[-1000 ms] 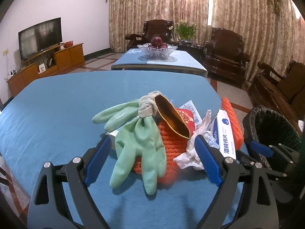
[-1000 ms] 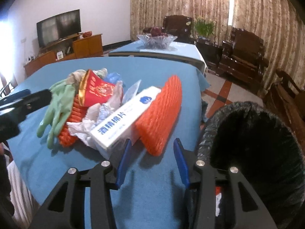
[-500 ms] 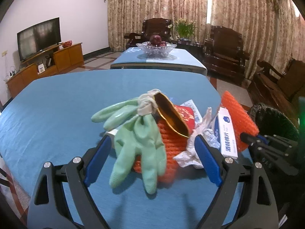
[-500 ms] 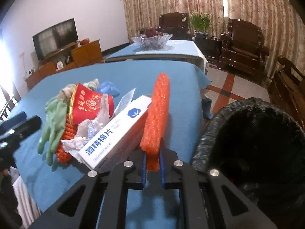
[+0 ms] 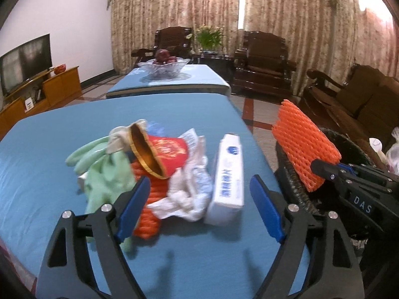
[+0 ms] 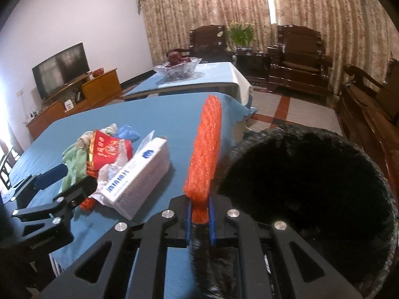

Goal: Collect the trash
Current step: 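Grasp the white alcohol-wipe box with the left tool while the right tool holds the foam over the bin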

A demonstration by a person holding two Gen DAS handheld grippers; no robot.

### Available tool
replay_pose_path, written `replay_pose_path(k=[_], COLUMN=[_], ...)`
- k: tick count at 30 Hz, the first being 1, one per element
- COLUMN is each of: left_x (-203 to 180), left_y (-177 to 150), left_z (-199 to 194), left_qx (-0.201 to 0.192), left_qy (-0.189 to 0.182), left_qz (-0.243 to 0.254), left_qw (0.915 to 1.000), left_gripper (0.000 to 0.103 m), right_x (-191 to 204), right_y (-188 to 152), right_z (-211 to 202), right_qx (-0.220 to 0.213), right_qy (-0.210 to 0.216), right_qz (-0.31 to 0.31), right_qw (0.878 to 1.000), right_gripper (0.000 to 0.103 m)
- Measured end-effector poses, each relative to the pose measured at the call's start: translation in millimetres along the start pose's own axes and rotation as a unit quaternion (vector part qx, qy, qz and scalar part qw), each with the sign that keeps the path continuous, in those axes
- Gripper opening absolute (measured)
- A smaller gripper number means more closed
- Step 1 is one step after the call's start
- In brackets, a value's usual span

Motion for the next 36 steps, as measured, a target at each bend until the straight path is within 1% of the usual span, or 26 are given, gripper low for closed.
replay_pose_path(k=[4, 6, 11, 13, 14, 16, 20, 23, 27, 29, 32, 34, 36], left_x=[-18.2, -24.4, -34.0, -35.4, -35.3, -35.0, -35.6, -38.0, -48.2, -51.6, -48.5, -51.3, -53.7], left_y=[-3.3, -6.8, -16.9, -19.3, -19.5, -18.5, -9.6, -1.7, -0.1, -8.2, -22.9, -30.7, -34.8], left_z=[12.7, 20.8, 41.4, 46.3, 47.3, 46.3, 37.6, 21.9, 6.1, 7.5, 12.8, 14.1, 14.3], left_qx=[0.001, 0.007, 0.026, 0.031, 0.032, 0.027, 0.012, -0.005, -0.018, -0.008, 0.015, 0.022, 0.021], left_qy=[-0.002, 0.001, 0.015, 0.021, 0.022, 0.025, 0.020, 0.019, 0.016, 0.013, 0.007, 0.001, 0.001], left_qz=[0.017, 0.023, 0.037, 0.043, 0.045, 0.046, 0.043, 0.046, 0.062, 0.067, 0.054, 0.056, 0.064], left_qw=[0.9999, 0.9997, 0.9989, 0.9984, 0.9982, 0.9983, 0.9988, 0.9987, 0.9978, 0.9977, 0.9984, 0.9982, 0.9977], left_gripper=[0.072, 0.066, 0.051, 0.040, 0.039, 0.031, 0.030, 0.030, 0.031, 0.031, 0.031, 0.031, 0.033], right_x=[-13.8, -20.0, -29.0, -31.1, -32.4, -34.8, -37.7, -36.1, -34.8, -35.1, -36.9, -37.2, -38.6], right_y=[-4.6, -6.3, -10.6, -11.1, -12.1, -13.6, -11.1, -8.6, -9.5, -12.3, -17.2, -18.1, -19.6], right_z=[-2.9, -4.2, -5.7, -6.7, -7.3, -8.8, -13.4, -18.9, -23.9, -24.6, -25.5, -26.4, -27.2], right_qx=[0.001, 0.000, 0.002, 0.002, 0.001, 0.000, -0.005, -0.011, -0.015, -0.013, -0.006, -0.004, -0.001], right_qy=[-0.011, -0.016, -0.024, -0.026, -0.027, -0.028, -0.028, -0.026, -0.024, -0.025, -0.029, -0.031, -0.034], right_qz=[0.014, 0.019, 0.027, 0.029, 0.030, 0.032, 0.035, 0.032, 0.026, 0.025, 0.025, 0.025, 0.025], right_qw=[1.000, 1.000, 0.999, 0.999, 0.999, 0.999, 0.999, 0.999, 0.999, 0.999, 0.999, 0.999, 0.999], right_gripper=[0.011, 0.011, 0.011, 0.011, 0.011, 0.011, 0.011, 0.011, 0.011, 0.011, 0.011, 0.011, 0.011])
Point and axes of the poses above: each gripper's, at about its wrist camera, not at the fingertips, and z roughly the way its jaws point, x to its left, y to its top, the point moved 3 cm from there along z, roughly the way its jaws point, and after that the axes turned 1 degree about -y, right-handed, at the moved point
